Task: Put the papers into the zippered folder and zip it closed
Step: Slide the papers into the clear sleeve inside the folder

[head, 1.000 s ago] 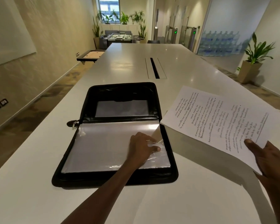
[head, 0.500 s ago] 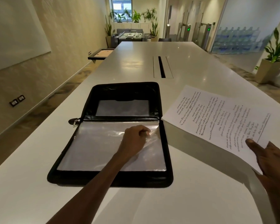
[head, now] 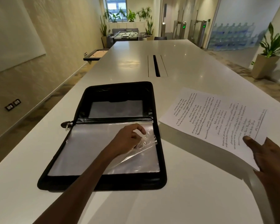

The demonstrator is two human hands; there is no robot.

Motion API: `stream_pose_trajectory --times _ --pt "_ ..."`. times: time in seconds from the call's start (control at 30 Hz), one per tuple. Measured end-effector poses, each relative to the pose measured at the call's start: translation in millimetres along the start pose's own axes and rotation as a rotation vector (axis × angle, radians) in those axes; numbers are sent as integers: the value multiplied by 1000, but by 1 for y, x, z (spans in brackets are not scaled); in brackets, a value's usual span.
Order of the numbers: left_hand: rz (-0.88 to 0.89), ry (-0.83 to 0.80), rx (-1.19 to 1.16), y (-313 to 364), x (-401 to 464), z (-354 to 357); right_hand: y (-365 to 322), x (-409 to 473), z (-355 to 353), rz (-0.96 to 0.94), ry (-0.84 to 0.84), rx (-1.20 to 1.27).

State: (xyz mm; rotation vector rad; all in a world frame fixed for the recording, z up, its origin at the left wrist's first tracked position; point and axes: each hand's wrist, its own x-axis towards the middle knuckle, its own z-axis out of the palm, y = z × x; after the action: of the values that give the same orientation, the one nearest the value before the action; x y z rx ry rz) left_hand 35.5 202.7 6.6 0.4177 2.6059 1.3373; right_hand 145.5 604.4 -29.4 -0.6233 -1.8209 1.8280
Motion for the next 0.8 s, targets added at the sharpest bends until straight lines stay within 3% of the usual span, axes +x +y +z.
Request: stream_pose_trajectory --times 0.2,0.37,0.5,0.8 --pt "-16 85 79 -1 5 10 -4 0 9 -59 -23 -84" --pt "-64 293 269 5 4 23 -10 -2 19 -117 -47 -98" --pt "-103 357 266 12 2 25 -17 -8 25 -133 -81 -39" --pt "-178 212 294 15 0 30 -54 -41 41 -331 -29 -202"
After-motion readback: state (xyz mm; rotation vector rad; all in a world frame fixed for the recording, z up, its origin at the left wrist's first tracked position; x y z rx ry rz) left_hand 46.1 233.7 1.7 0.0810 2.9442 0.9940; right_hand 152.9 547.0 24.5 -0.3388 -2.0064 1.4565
